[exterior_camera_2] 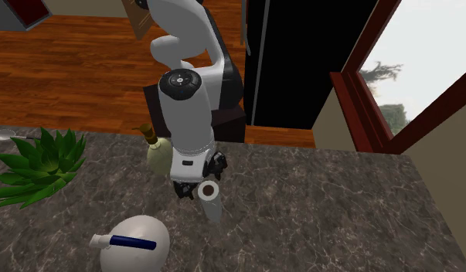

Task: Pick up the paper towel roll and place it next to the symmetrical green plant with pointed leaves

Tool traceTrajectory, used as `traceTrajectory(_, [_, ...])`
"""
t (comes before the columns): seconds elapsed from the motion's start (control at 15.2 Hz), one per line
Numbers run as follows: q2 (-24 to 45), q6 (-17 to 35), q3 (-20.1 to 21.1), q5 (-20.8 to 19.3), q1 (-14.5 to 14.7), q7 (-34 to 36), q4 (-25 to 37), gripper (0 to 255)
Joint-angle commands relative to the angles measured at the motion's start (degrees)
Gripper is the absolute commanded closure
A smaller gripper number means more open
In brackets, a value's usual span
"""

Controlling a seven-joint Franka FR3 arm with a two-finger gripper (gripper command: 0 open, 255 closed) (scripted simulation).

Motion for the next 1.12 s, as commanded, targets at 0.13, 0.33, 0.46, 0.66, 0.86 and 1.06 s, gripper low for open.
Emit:
traceTrajectory(0.13, [0.61, 1.08, 0.05, 0.1, 0.0, 0.0, -0.43, 0])
traceTrajectory(0.33, [0.61, 1.08, 0.05, 0.1, 0.0, 0.0, -0.43, 0])
traceTrajectory(0.46, [0.61, 1.08, 0.05, 0.1, 0.0, 0.0, -0.43, 0])
traceTrajectory(0.66, [0.61, 1.08, 0.05, 0.1, 0.0, 0.0, -0.43, 255])
traceTrajectory(0.86, [0.61, 1.06, 0.05, 0.1, 0.0, 0.0, -0.41, 255])
traceTrajectory(1.06, [0.59, 1.08, 0.05, 0.1, 0.0, 0.01, -0.45, 255])
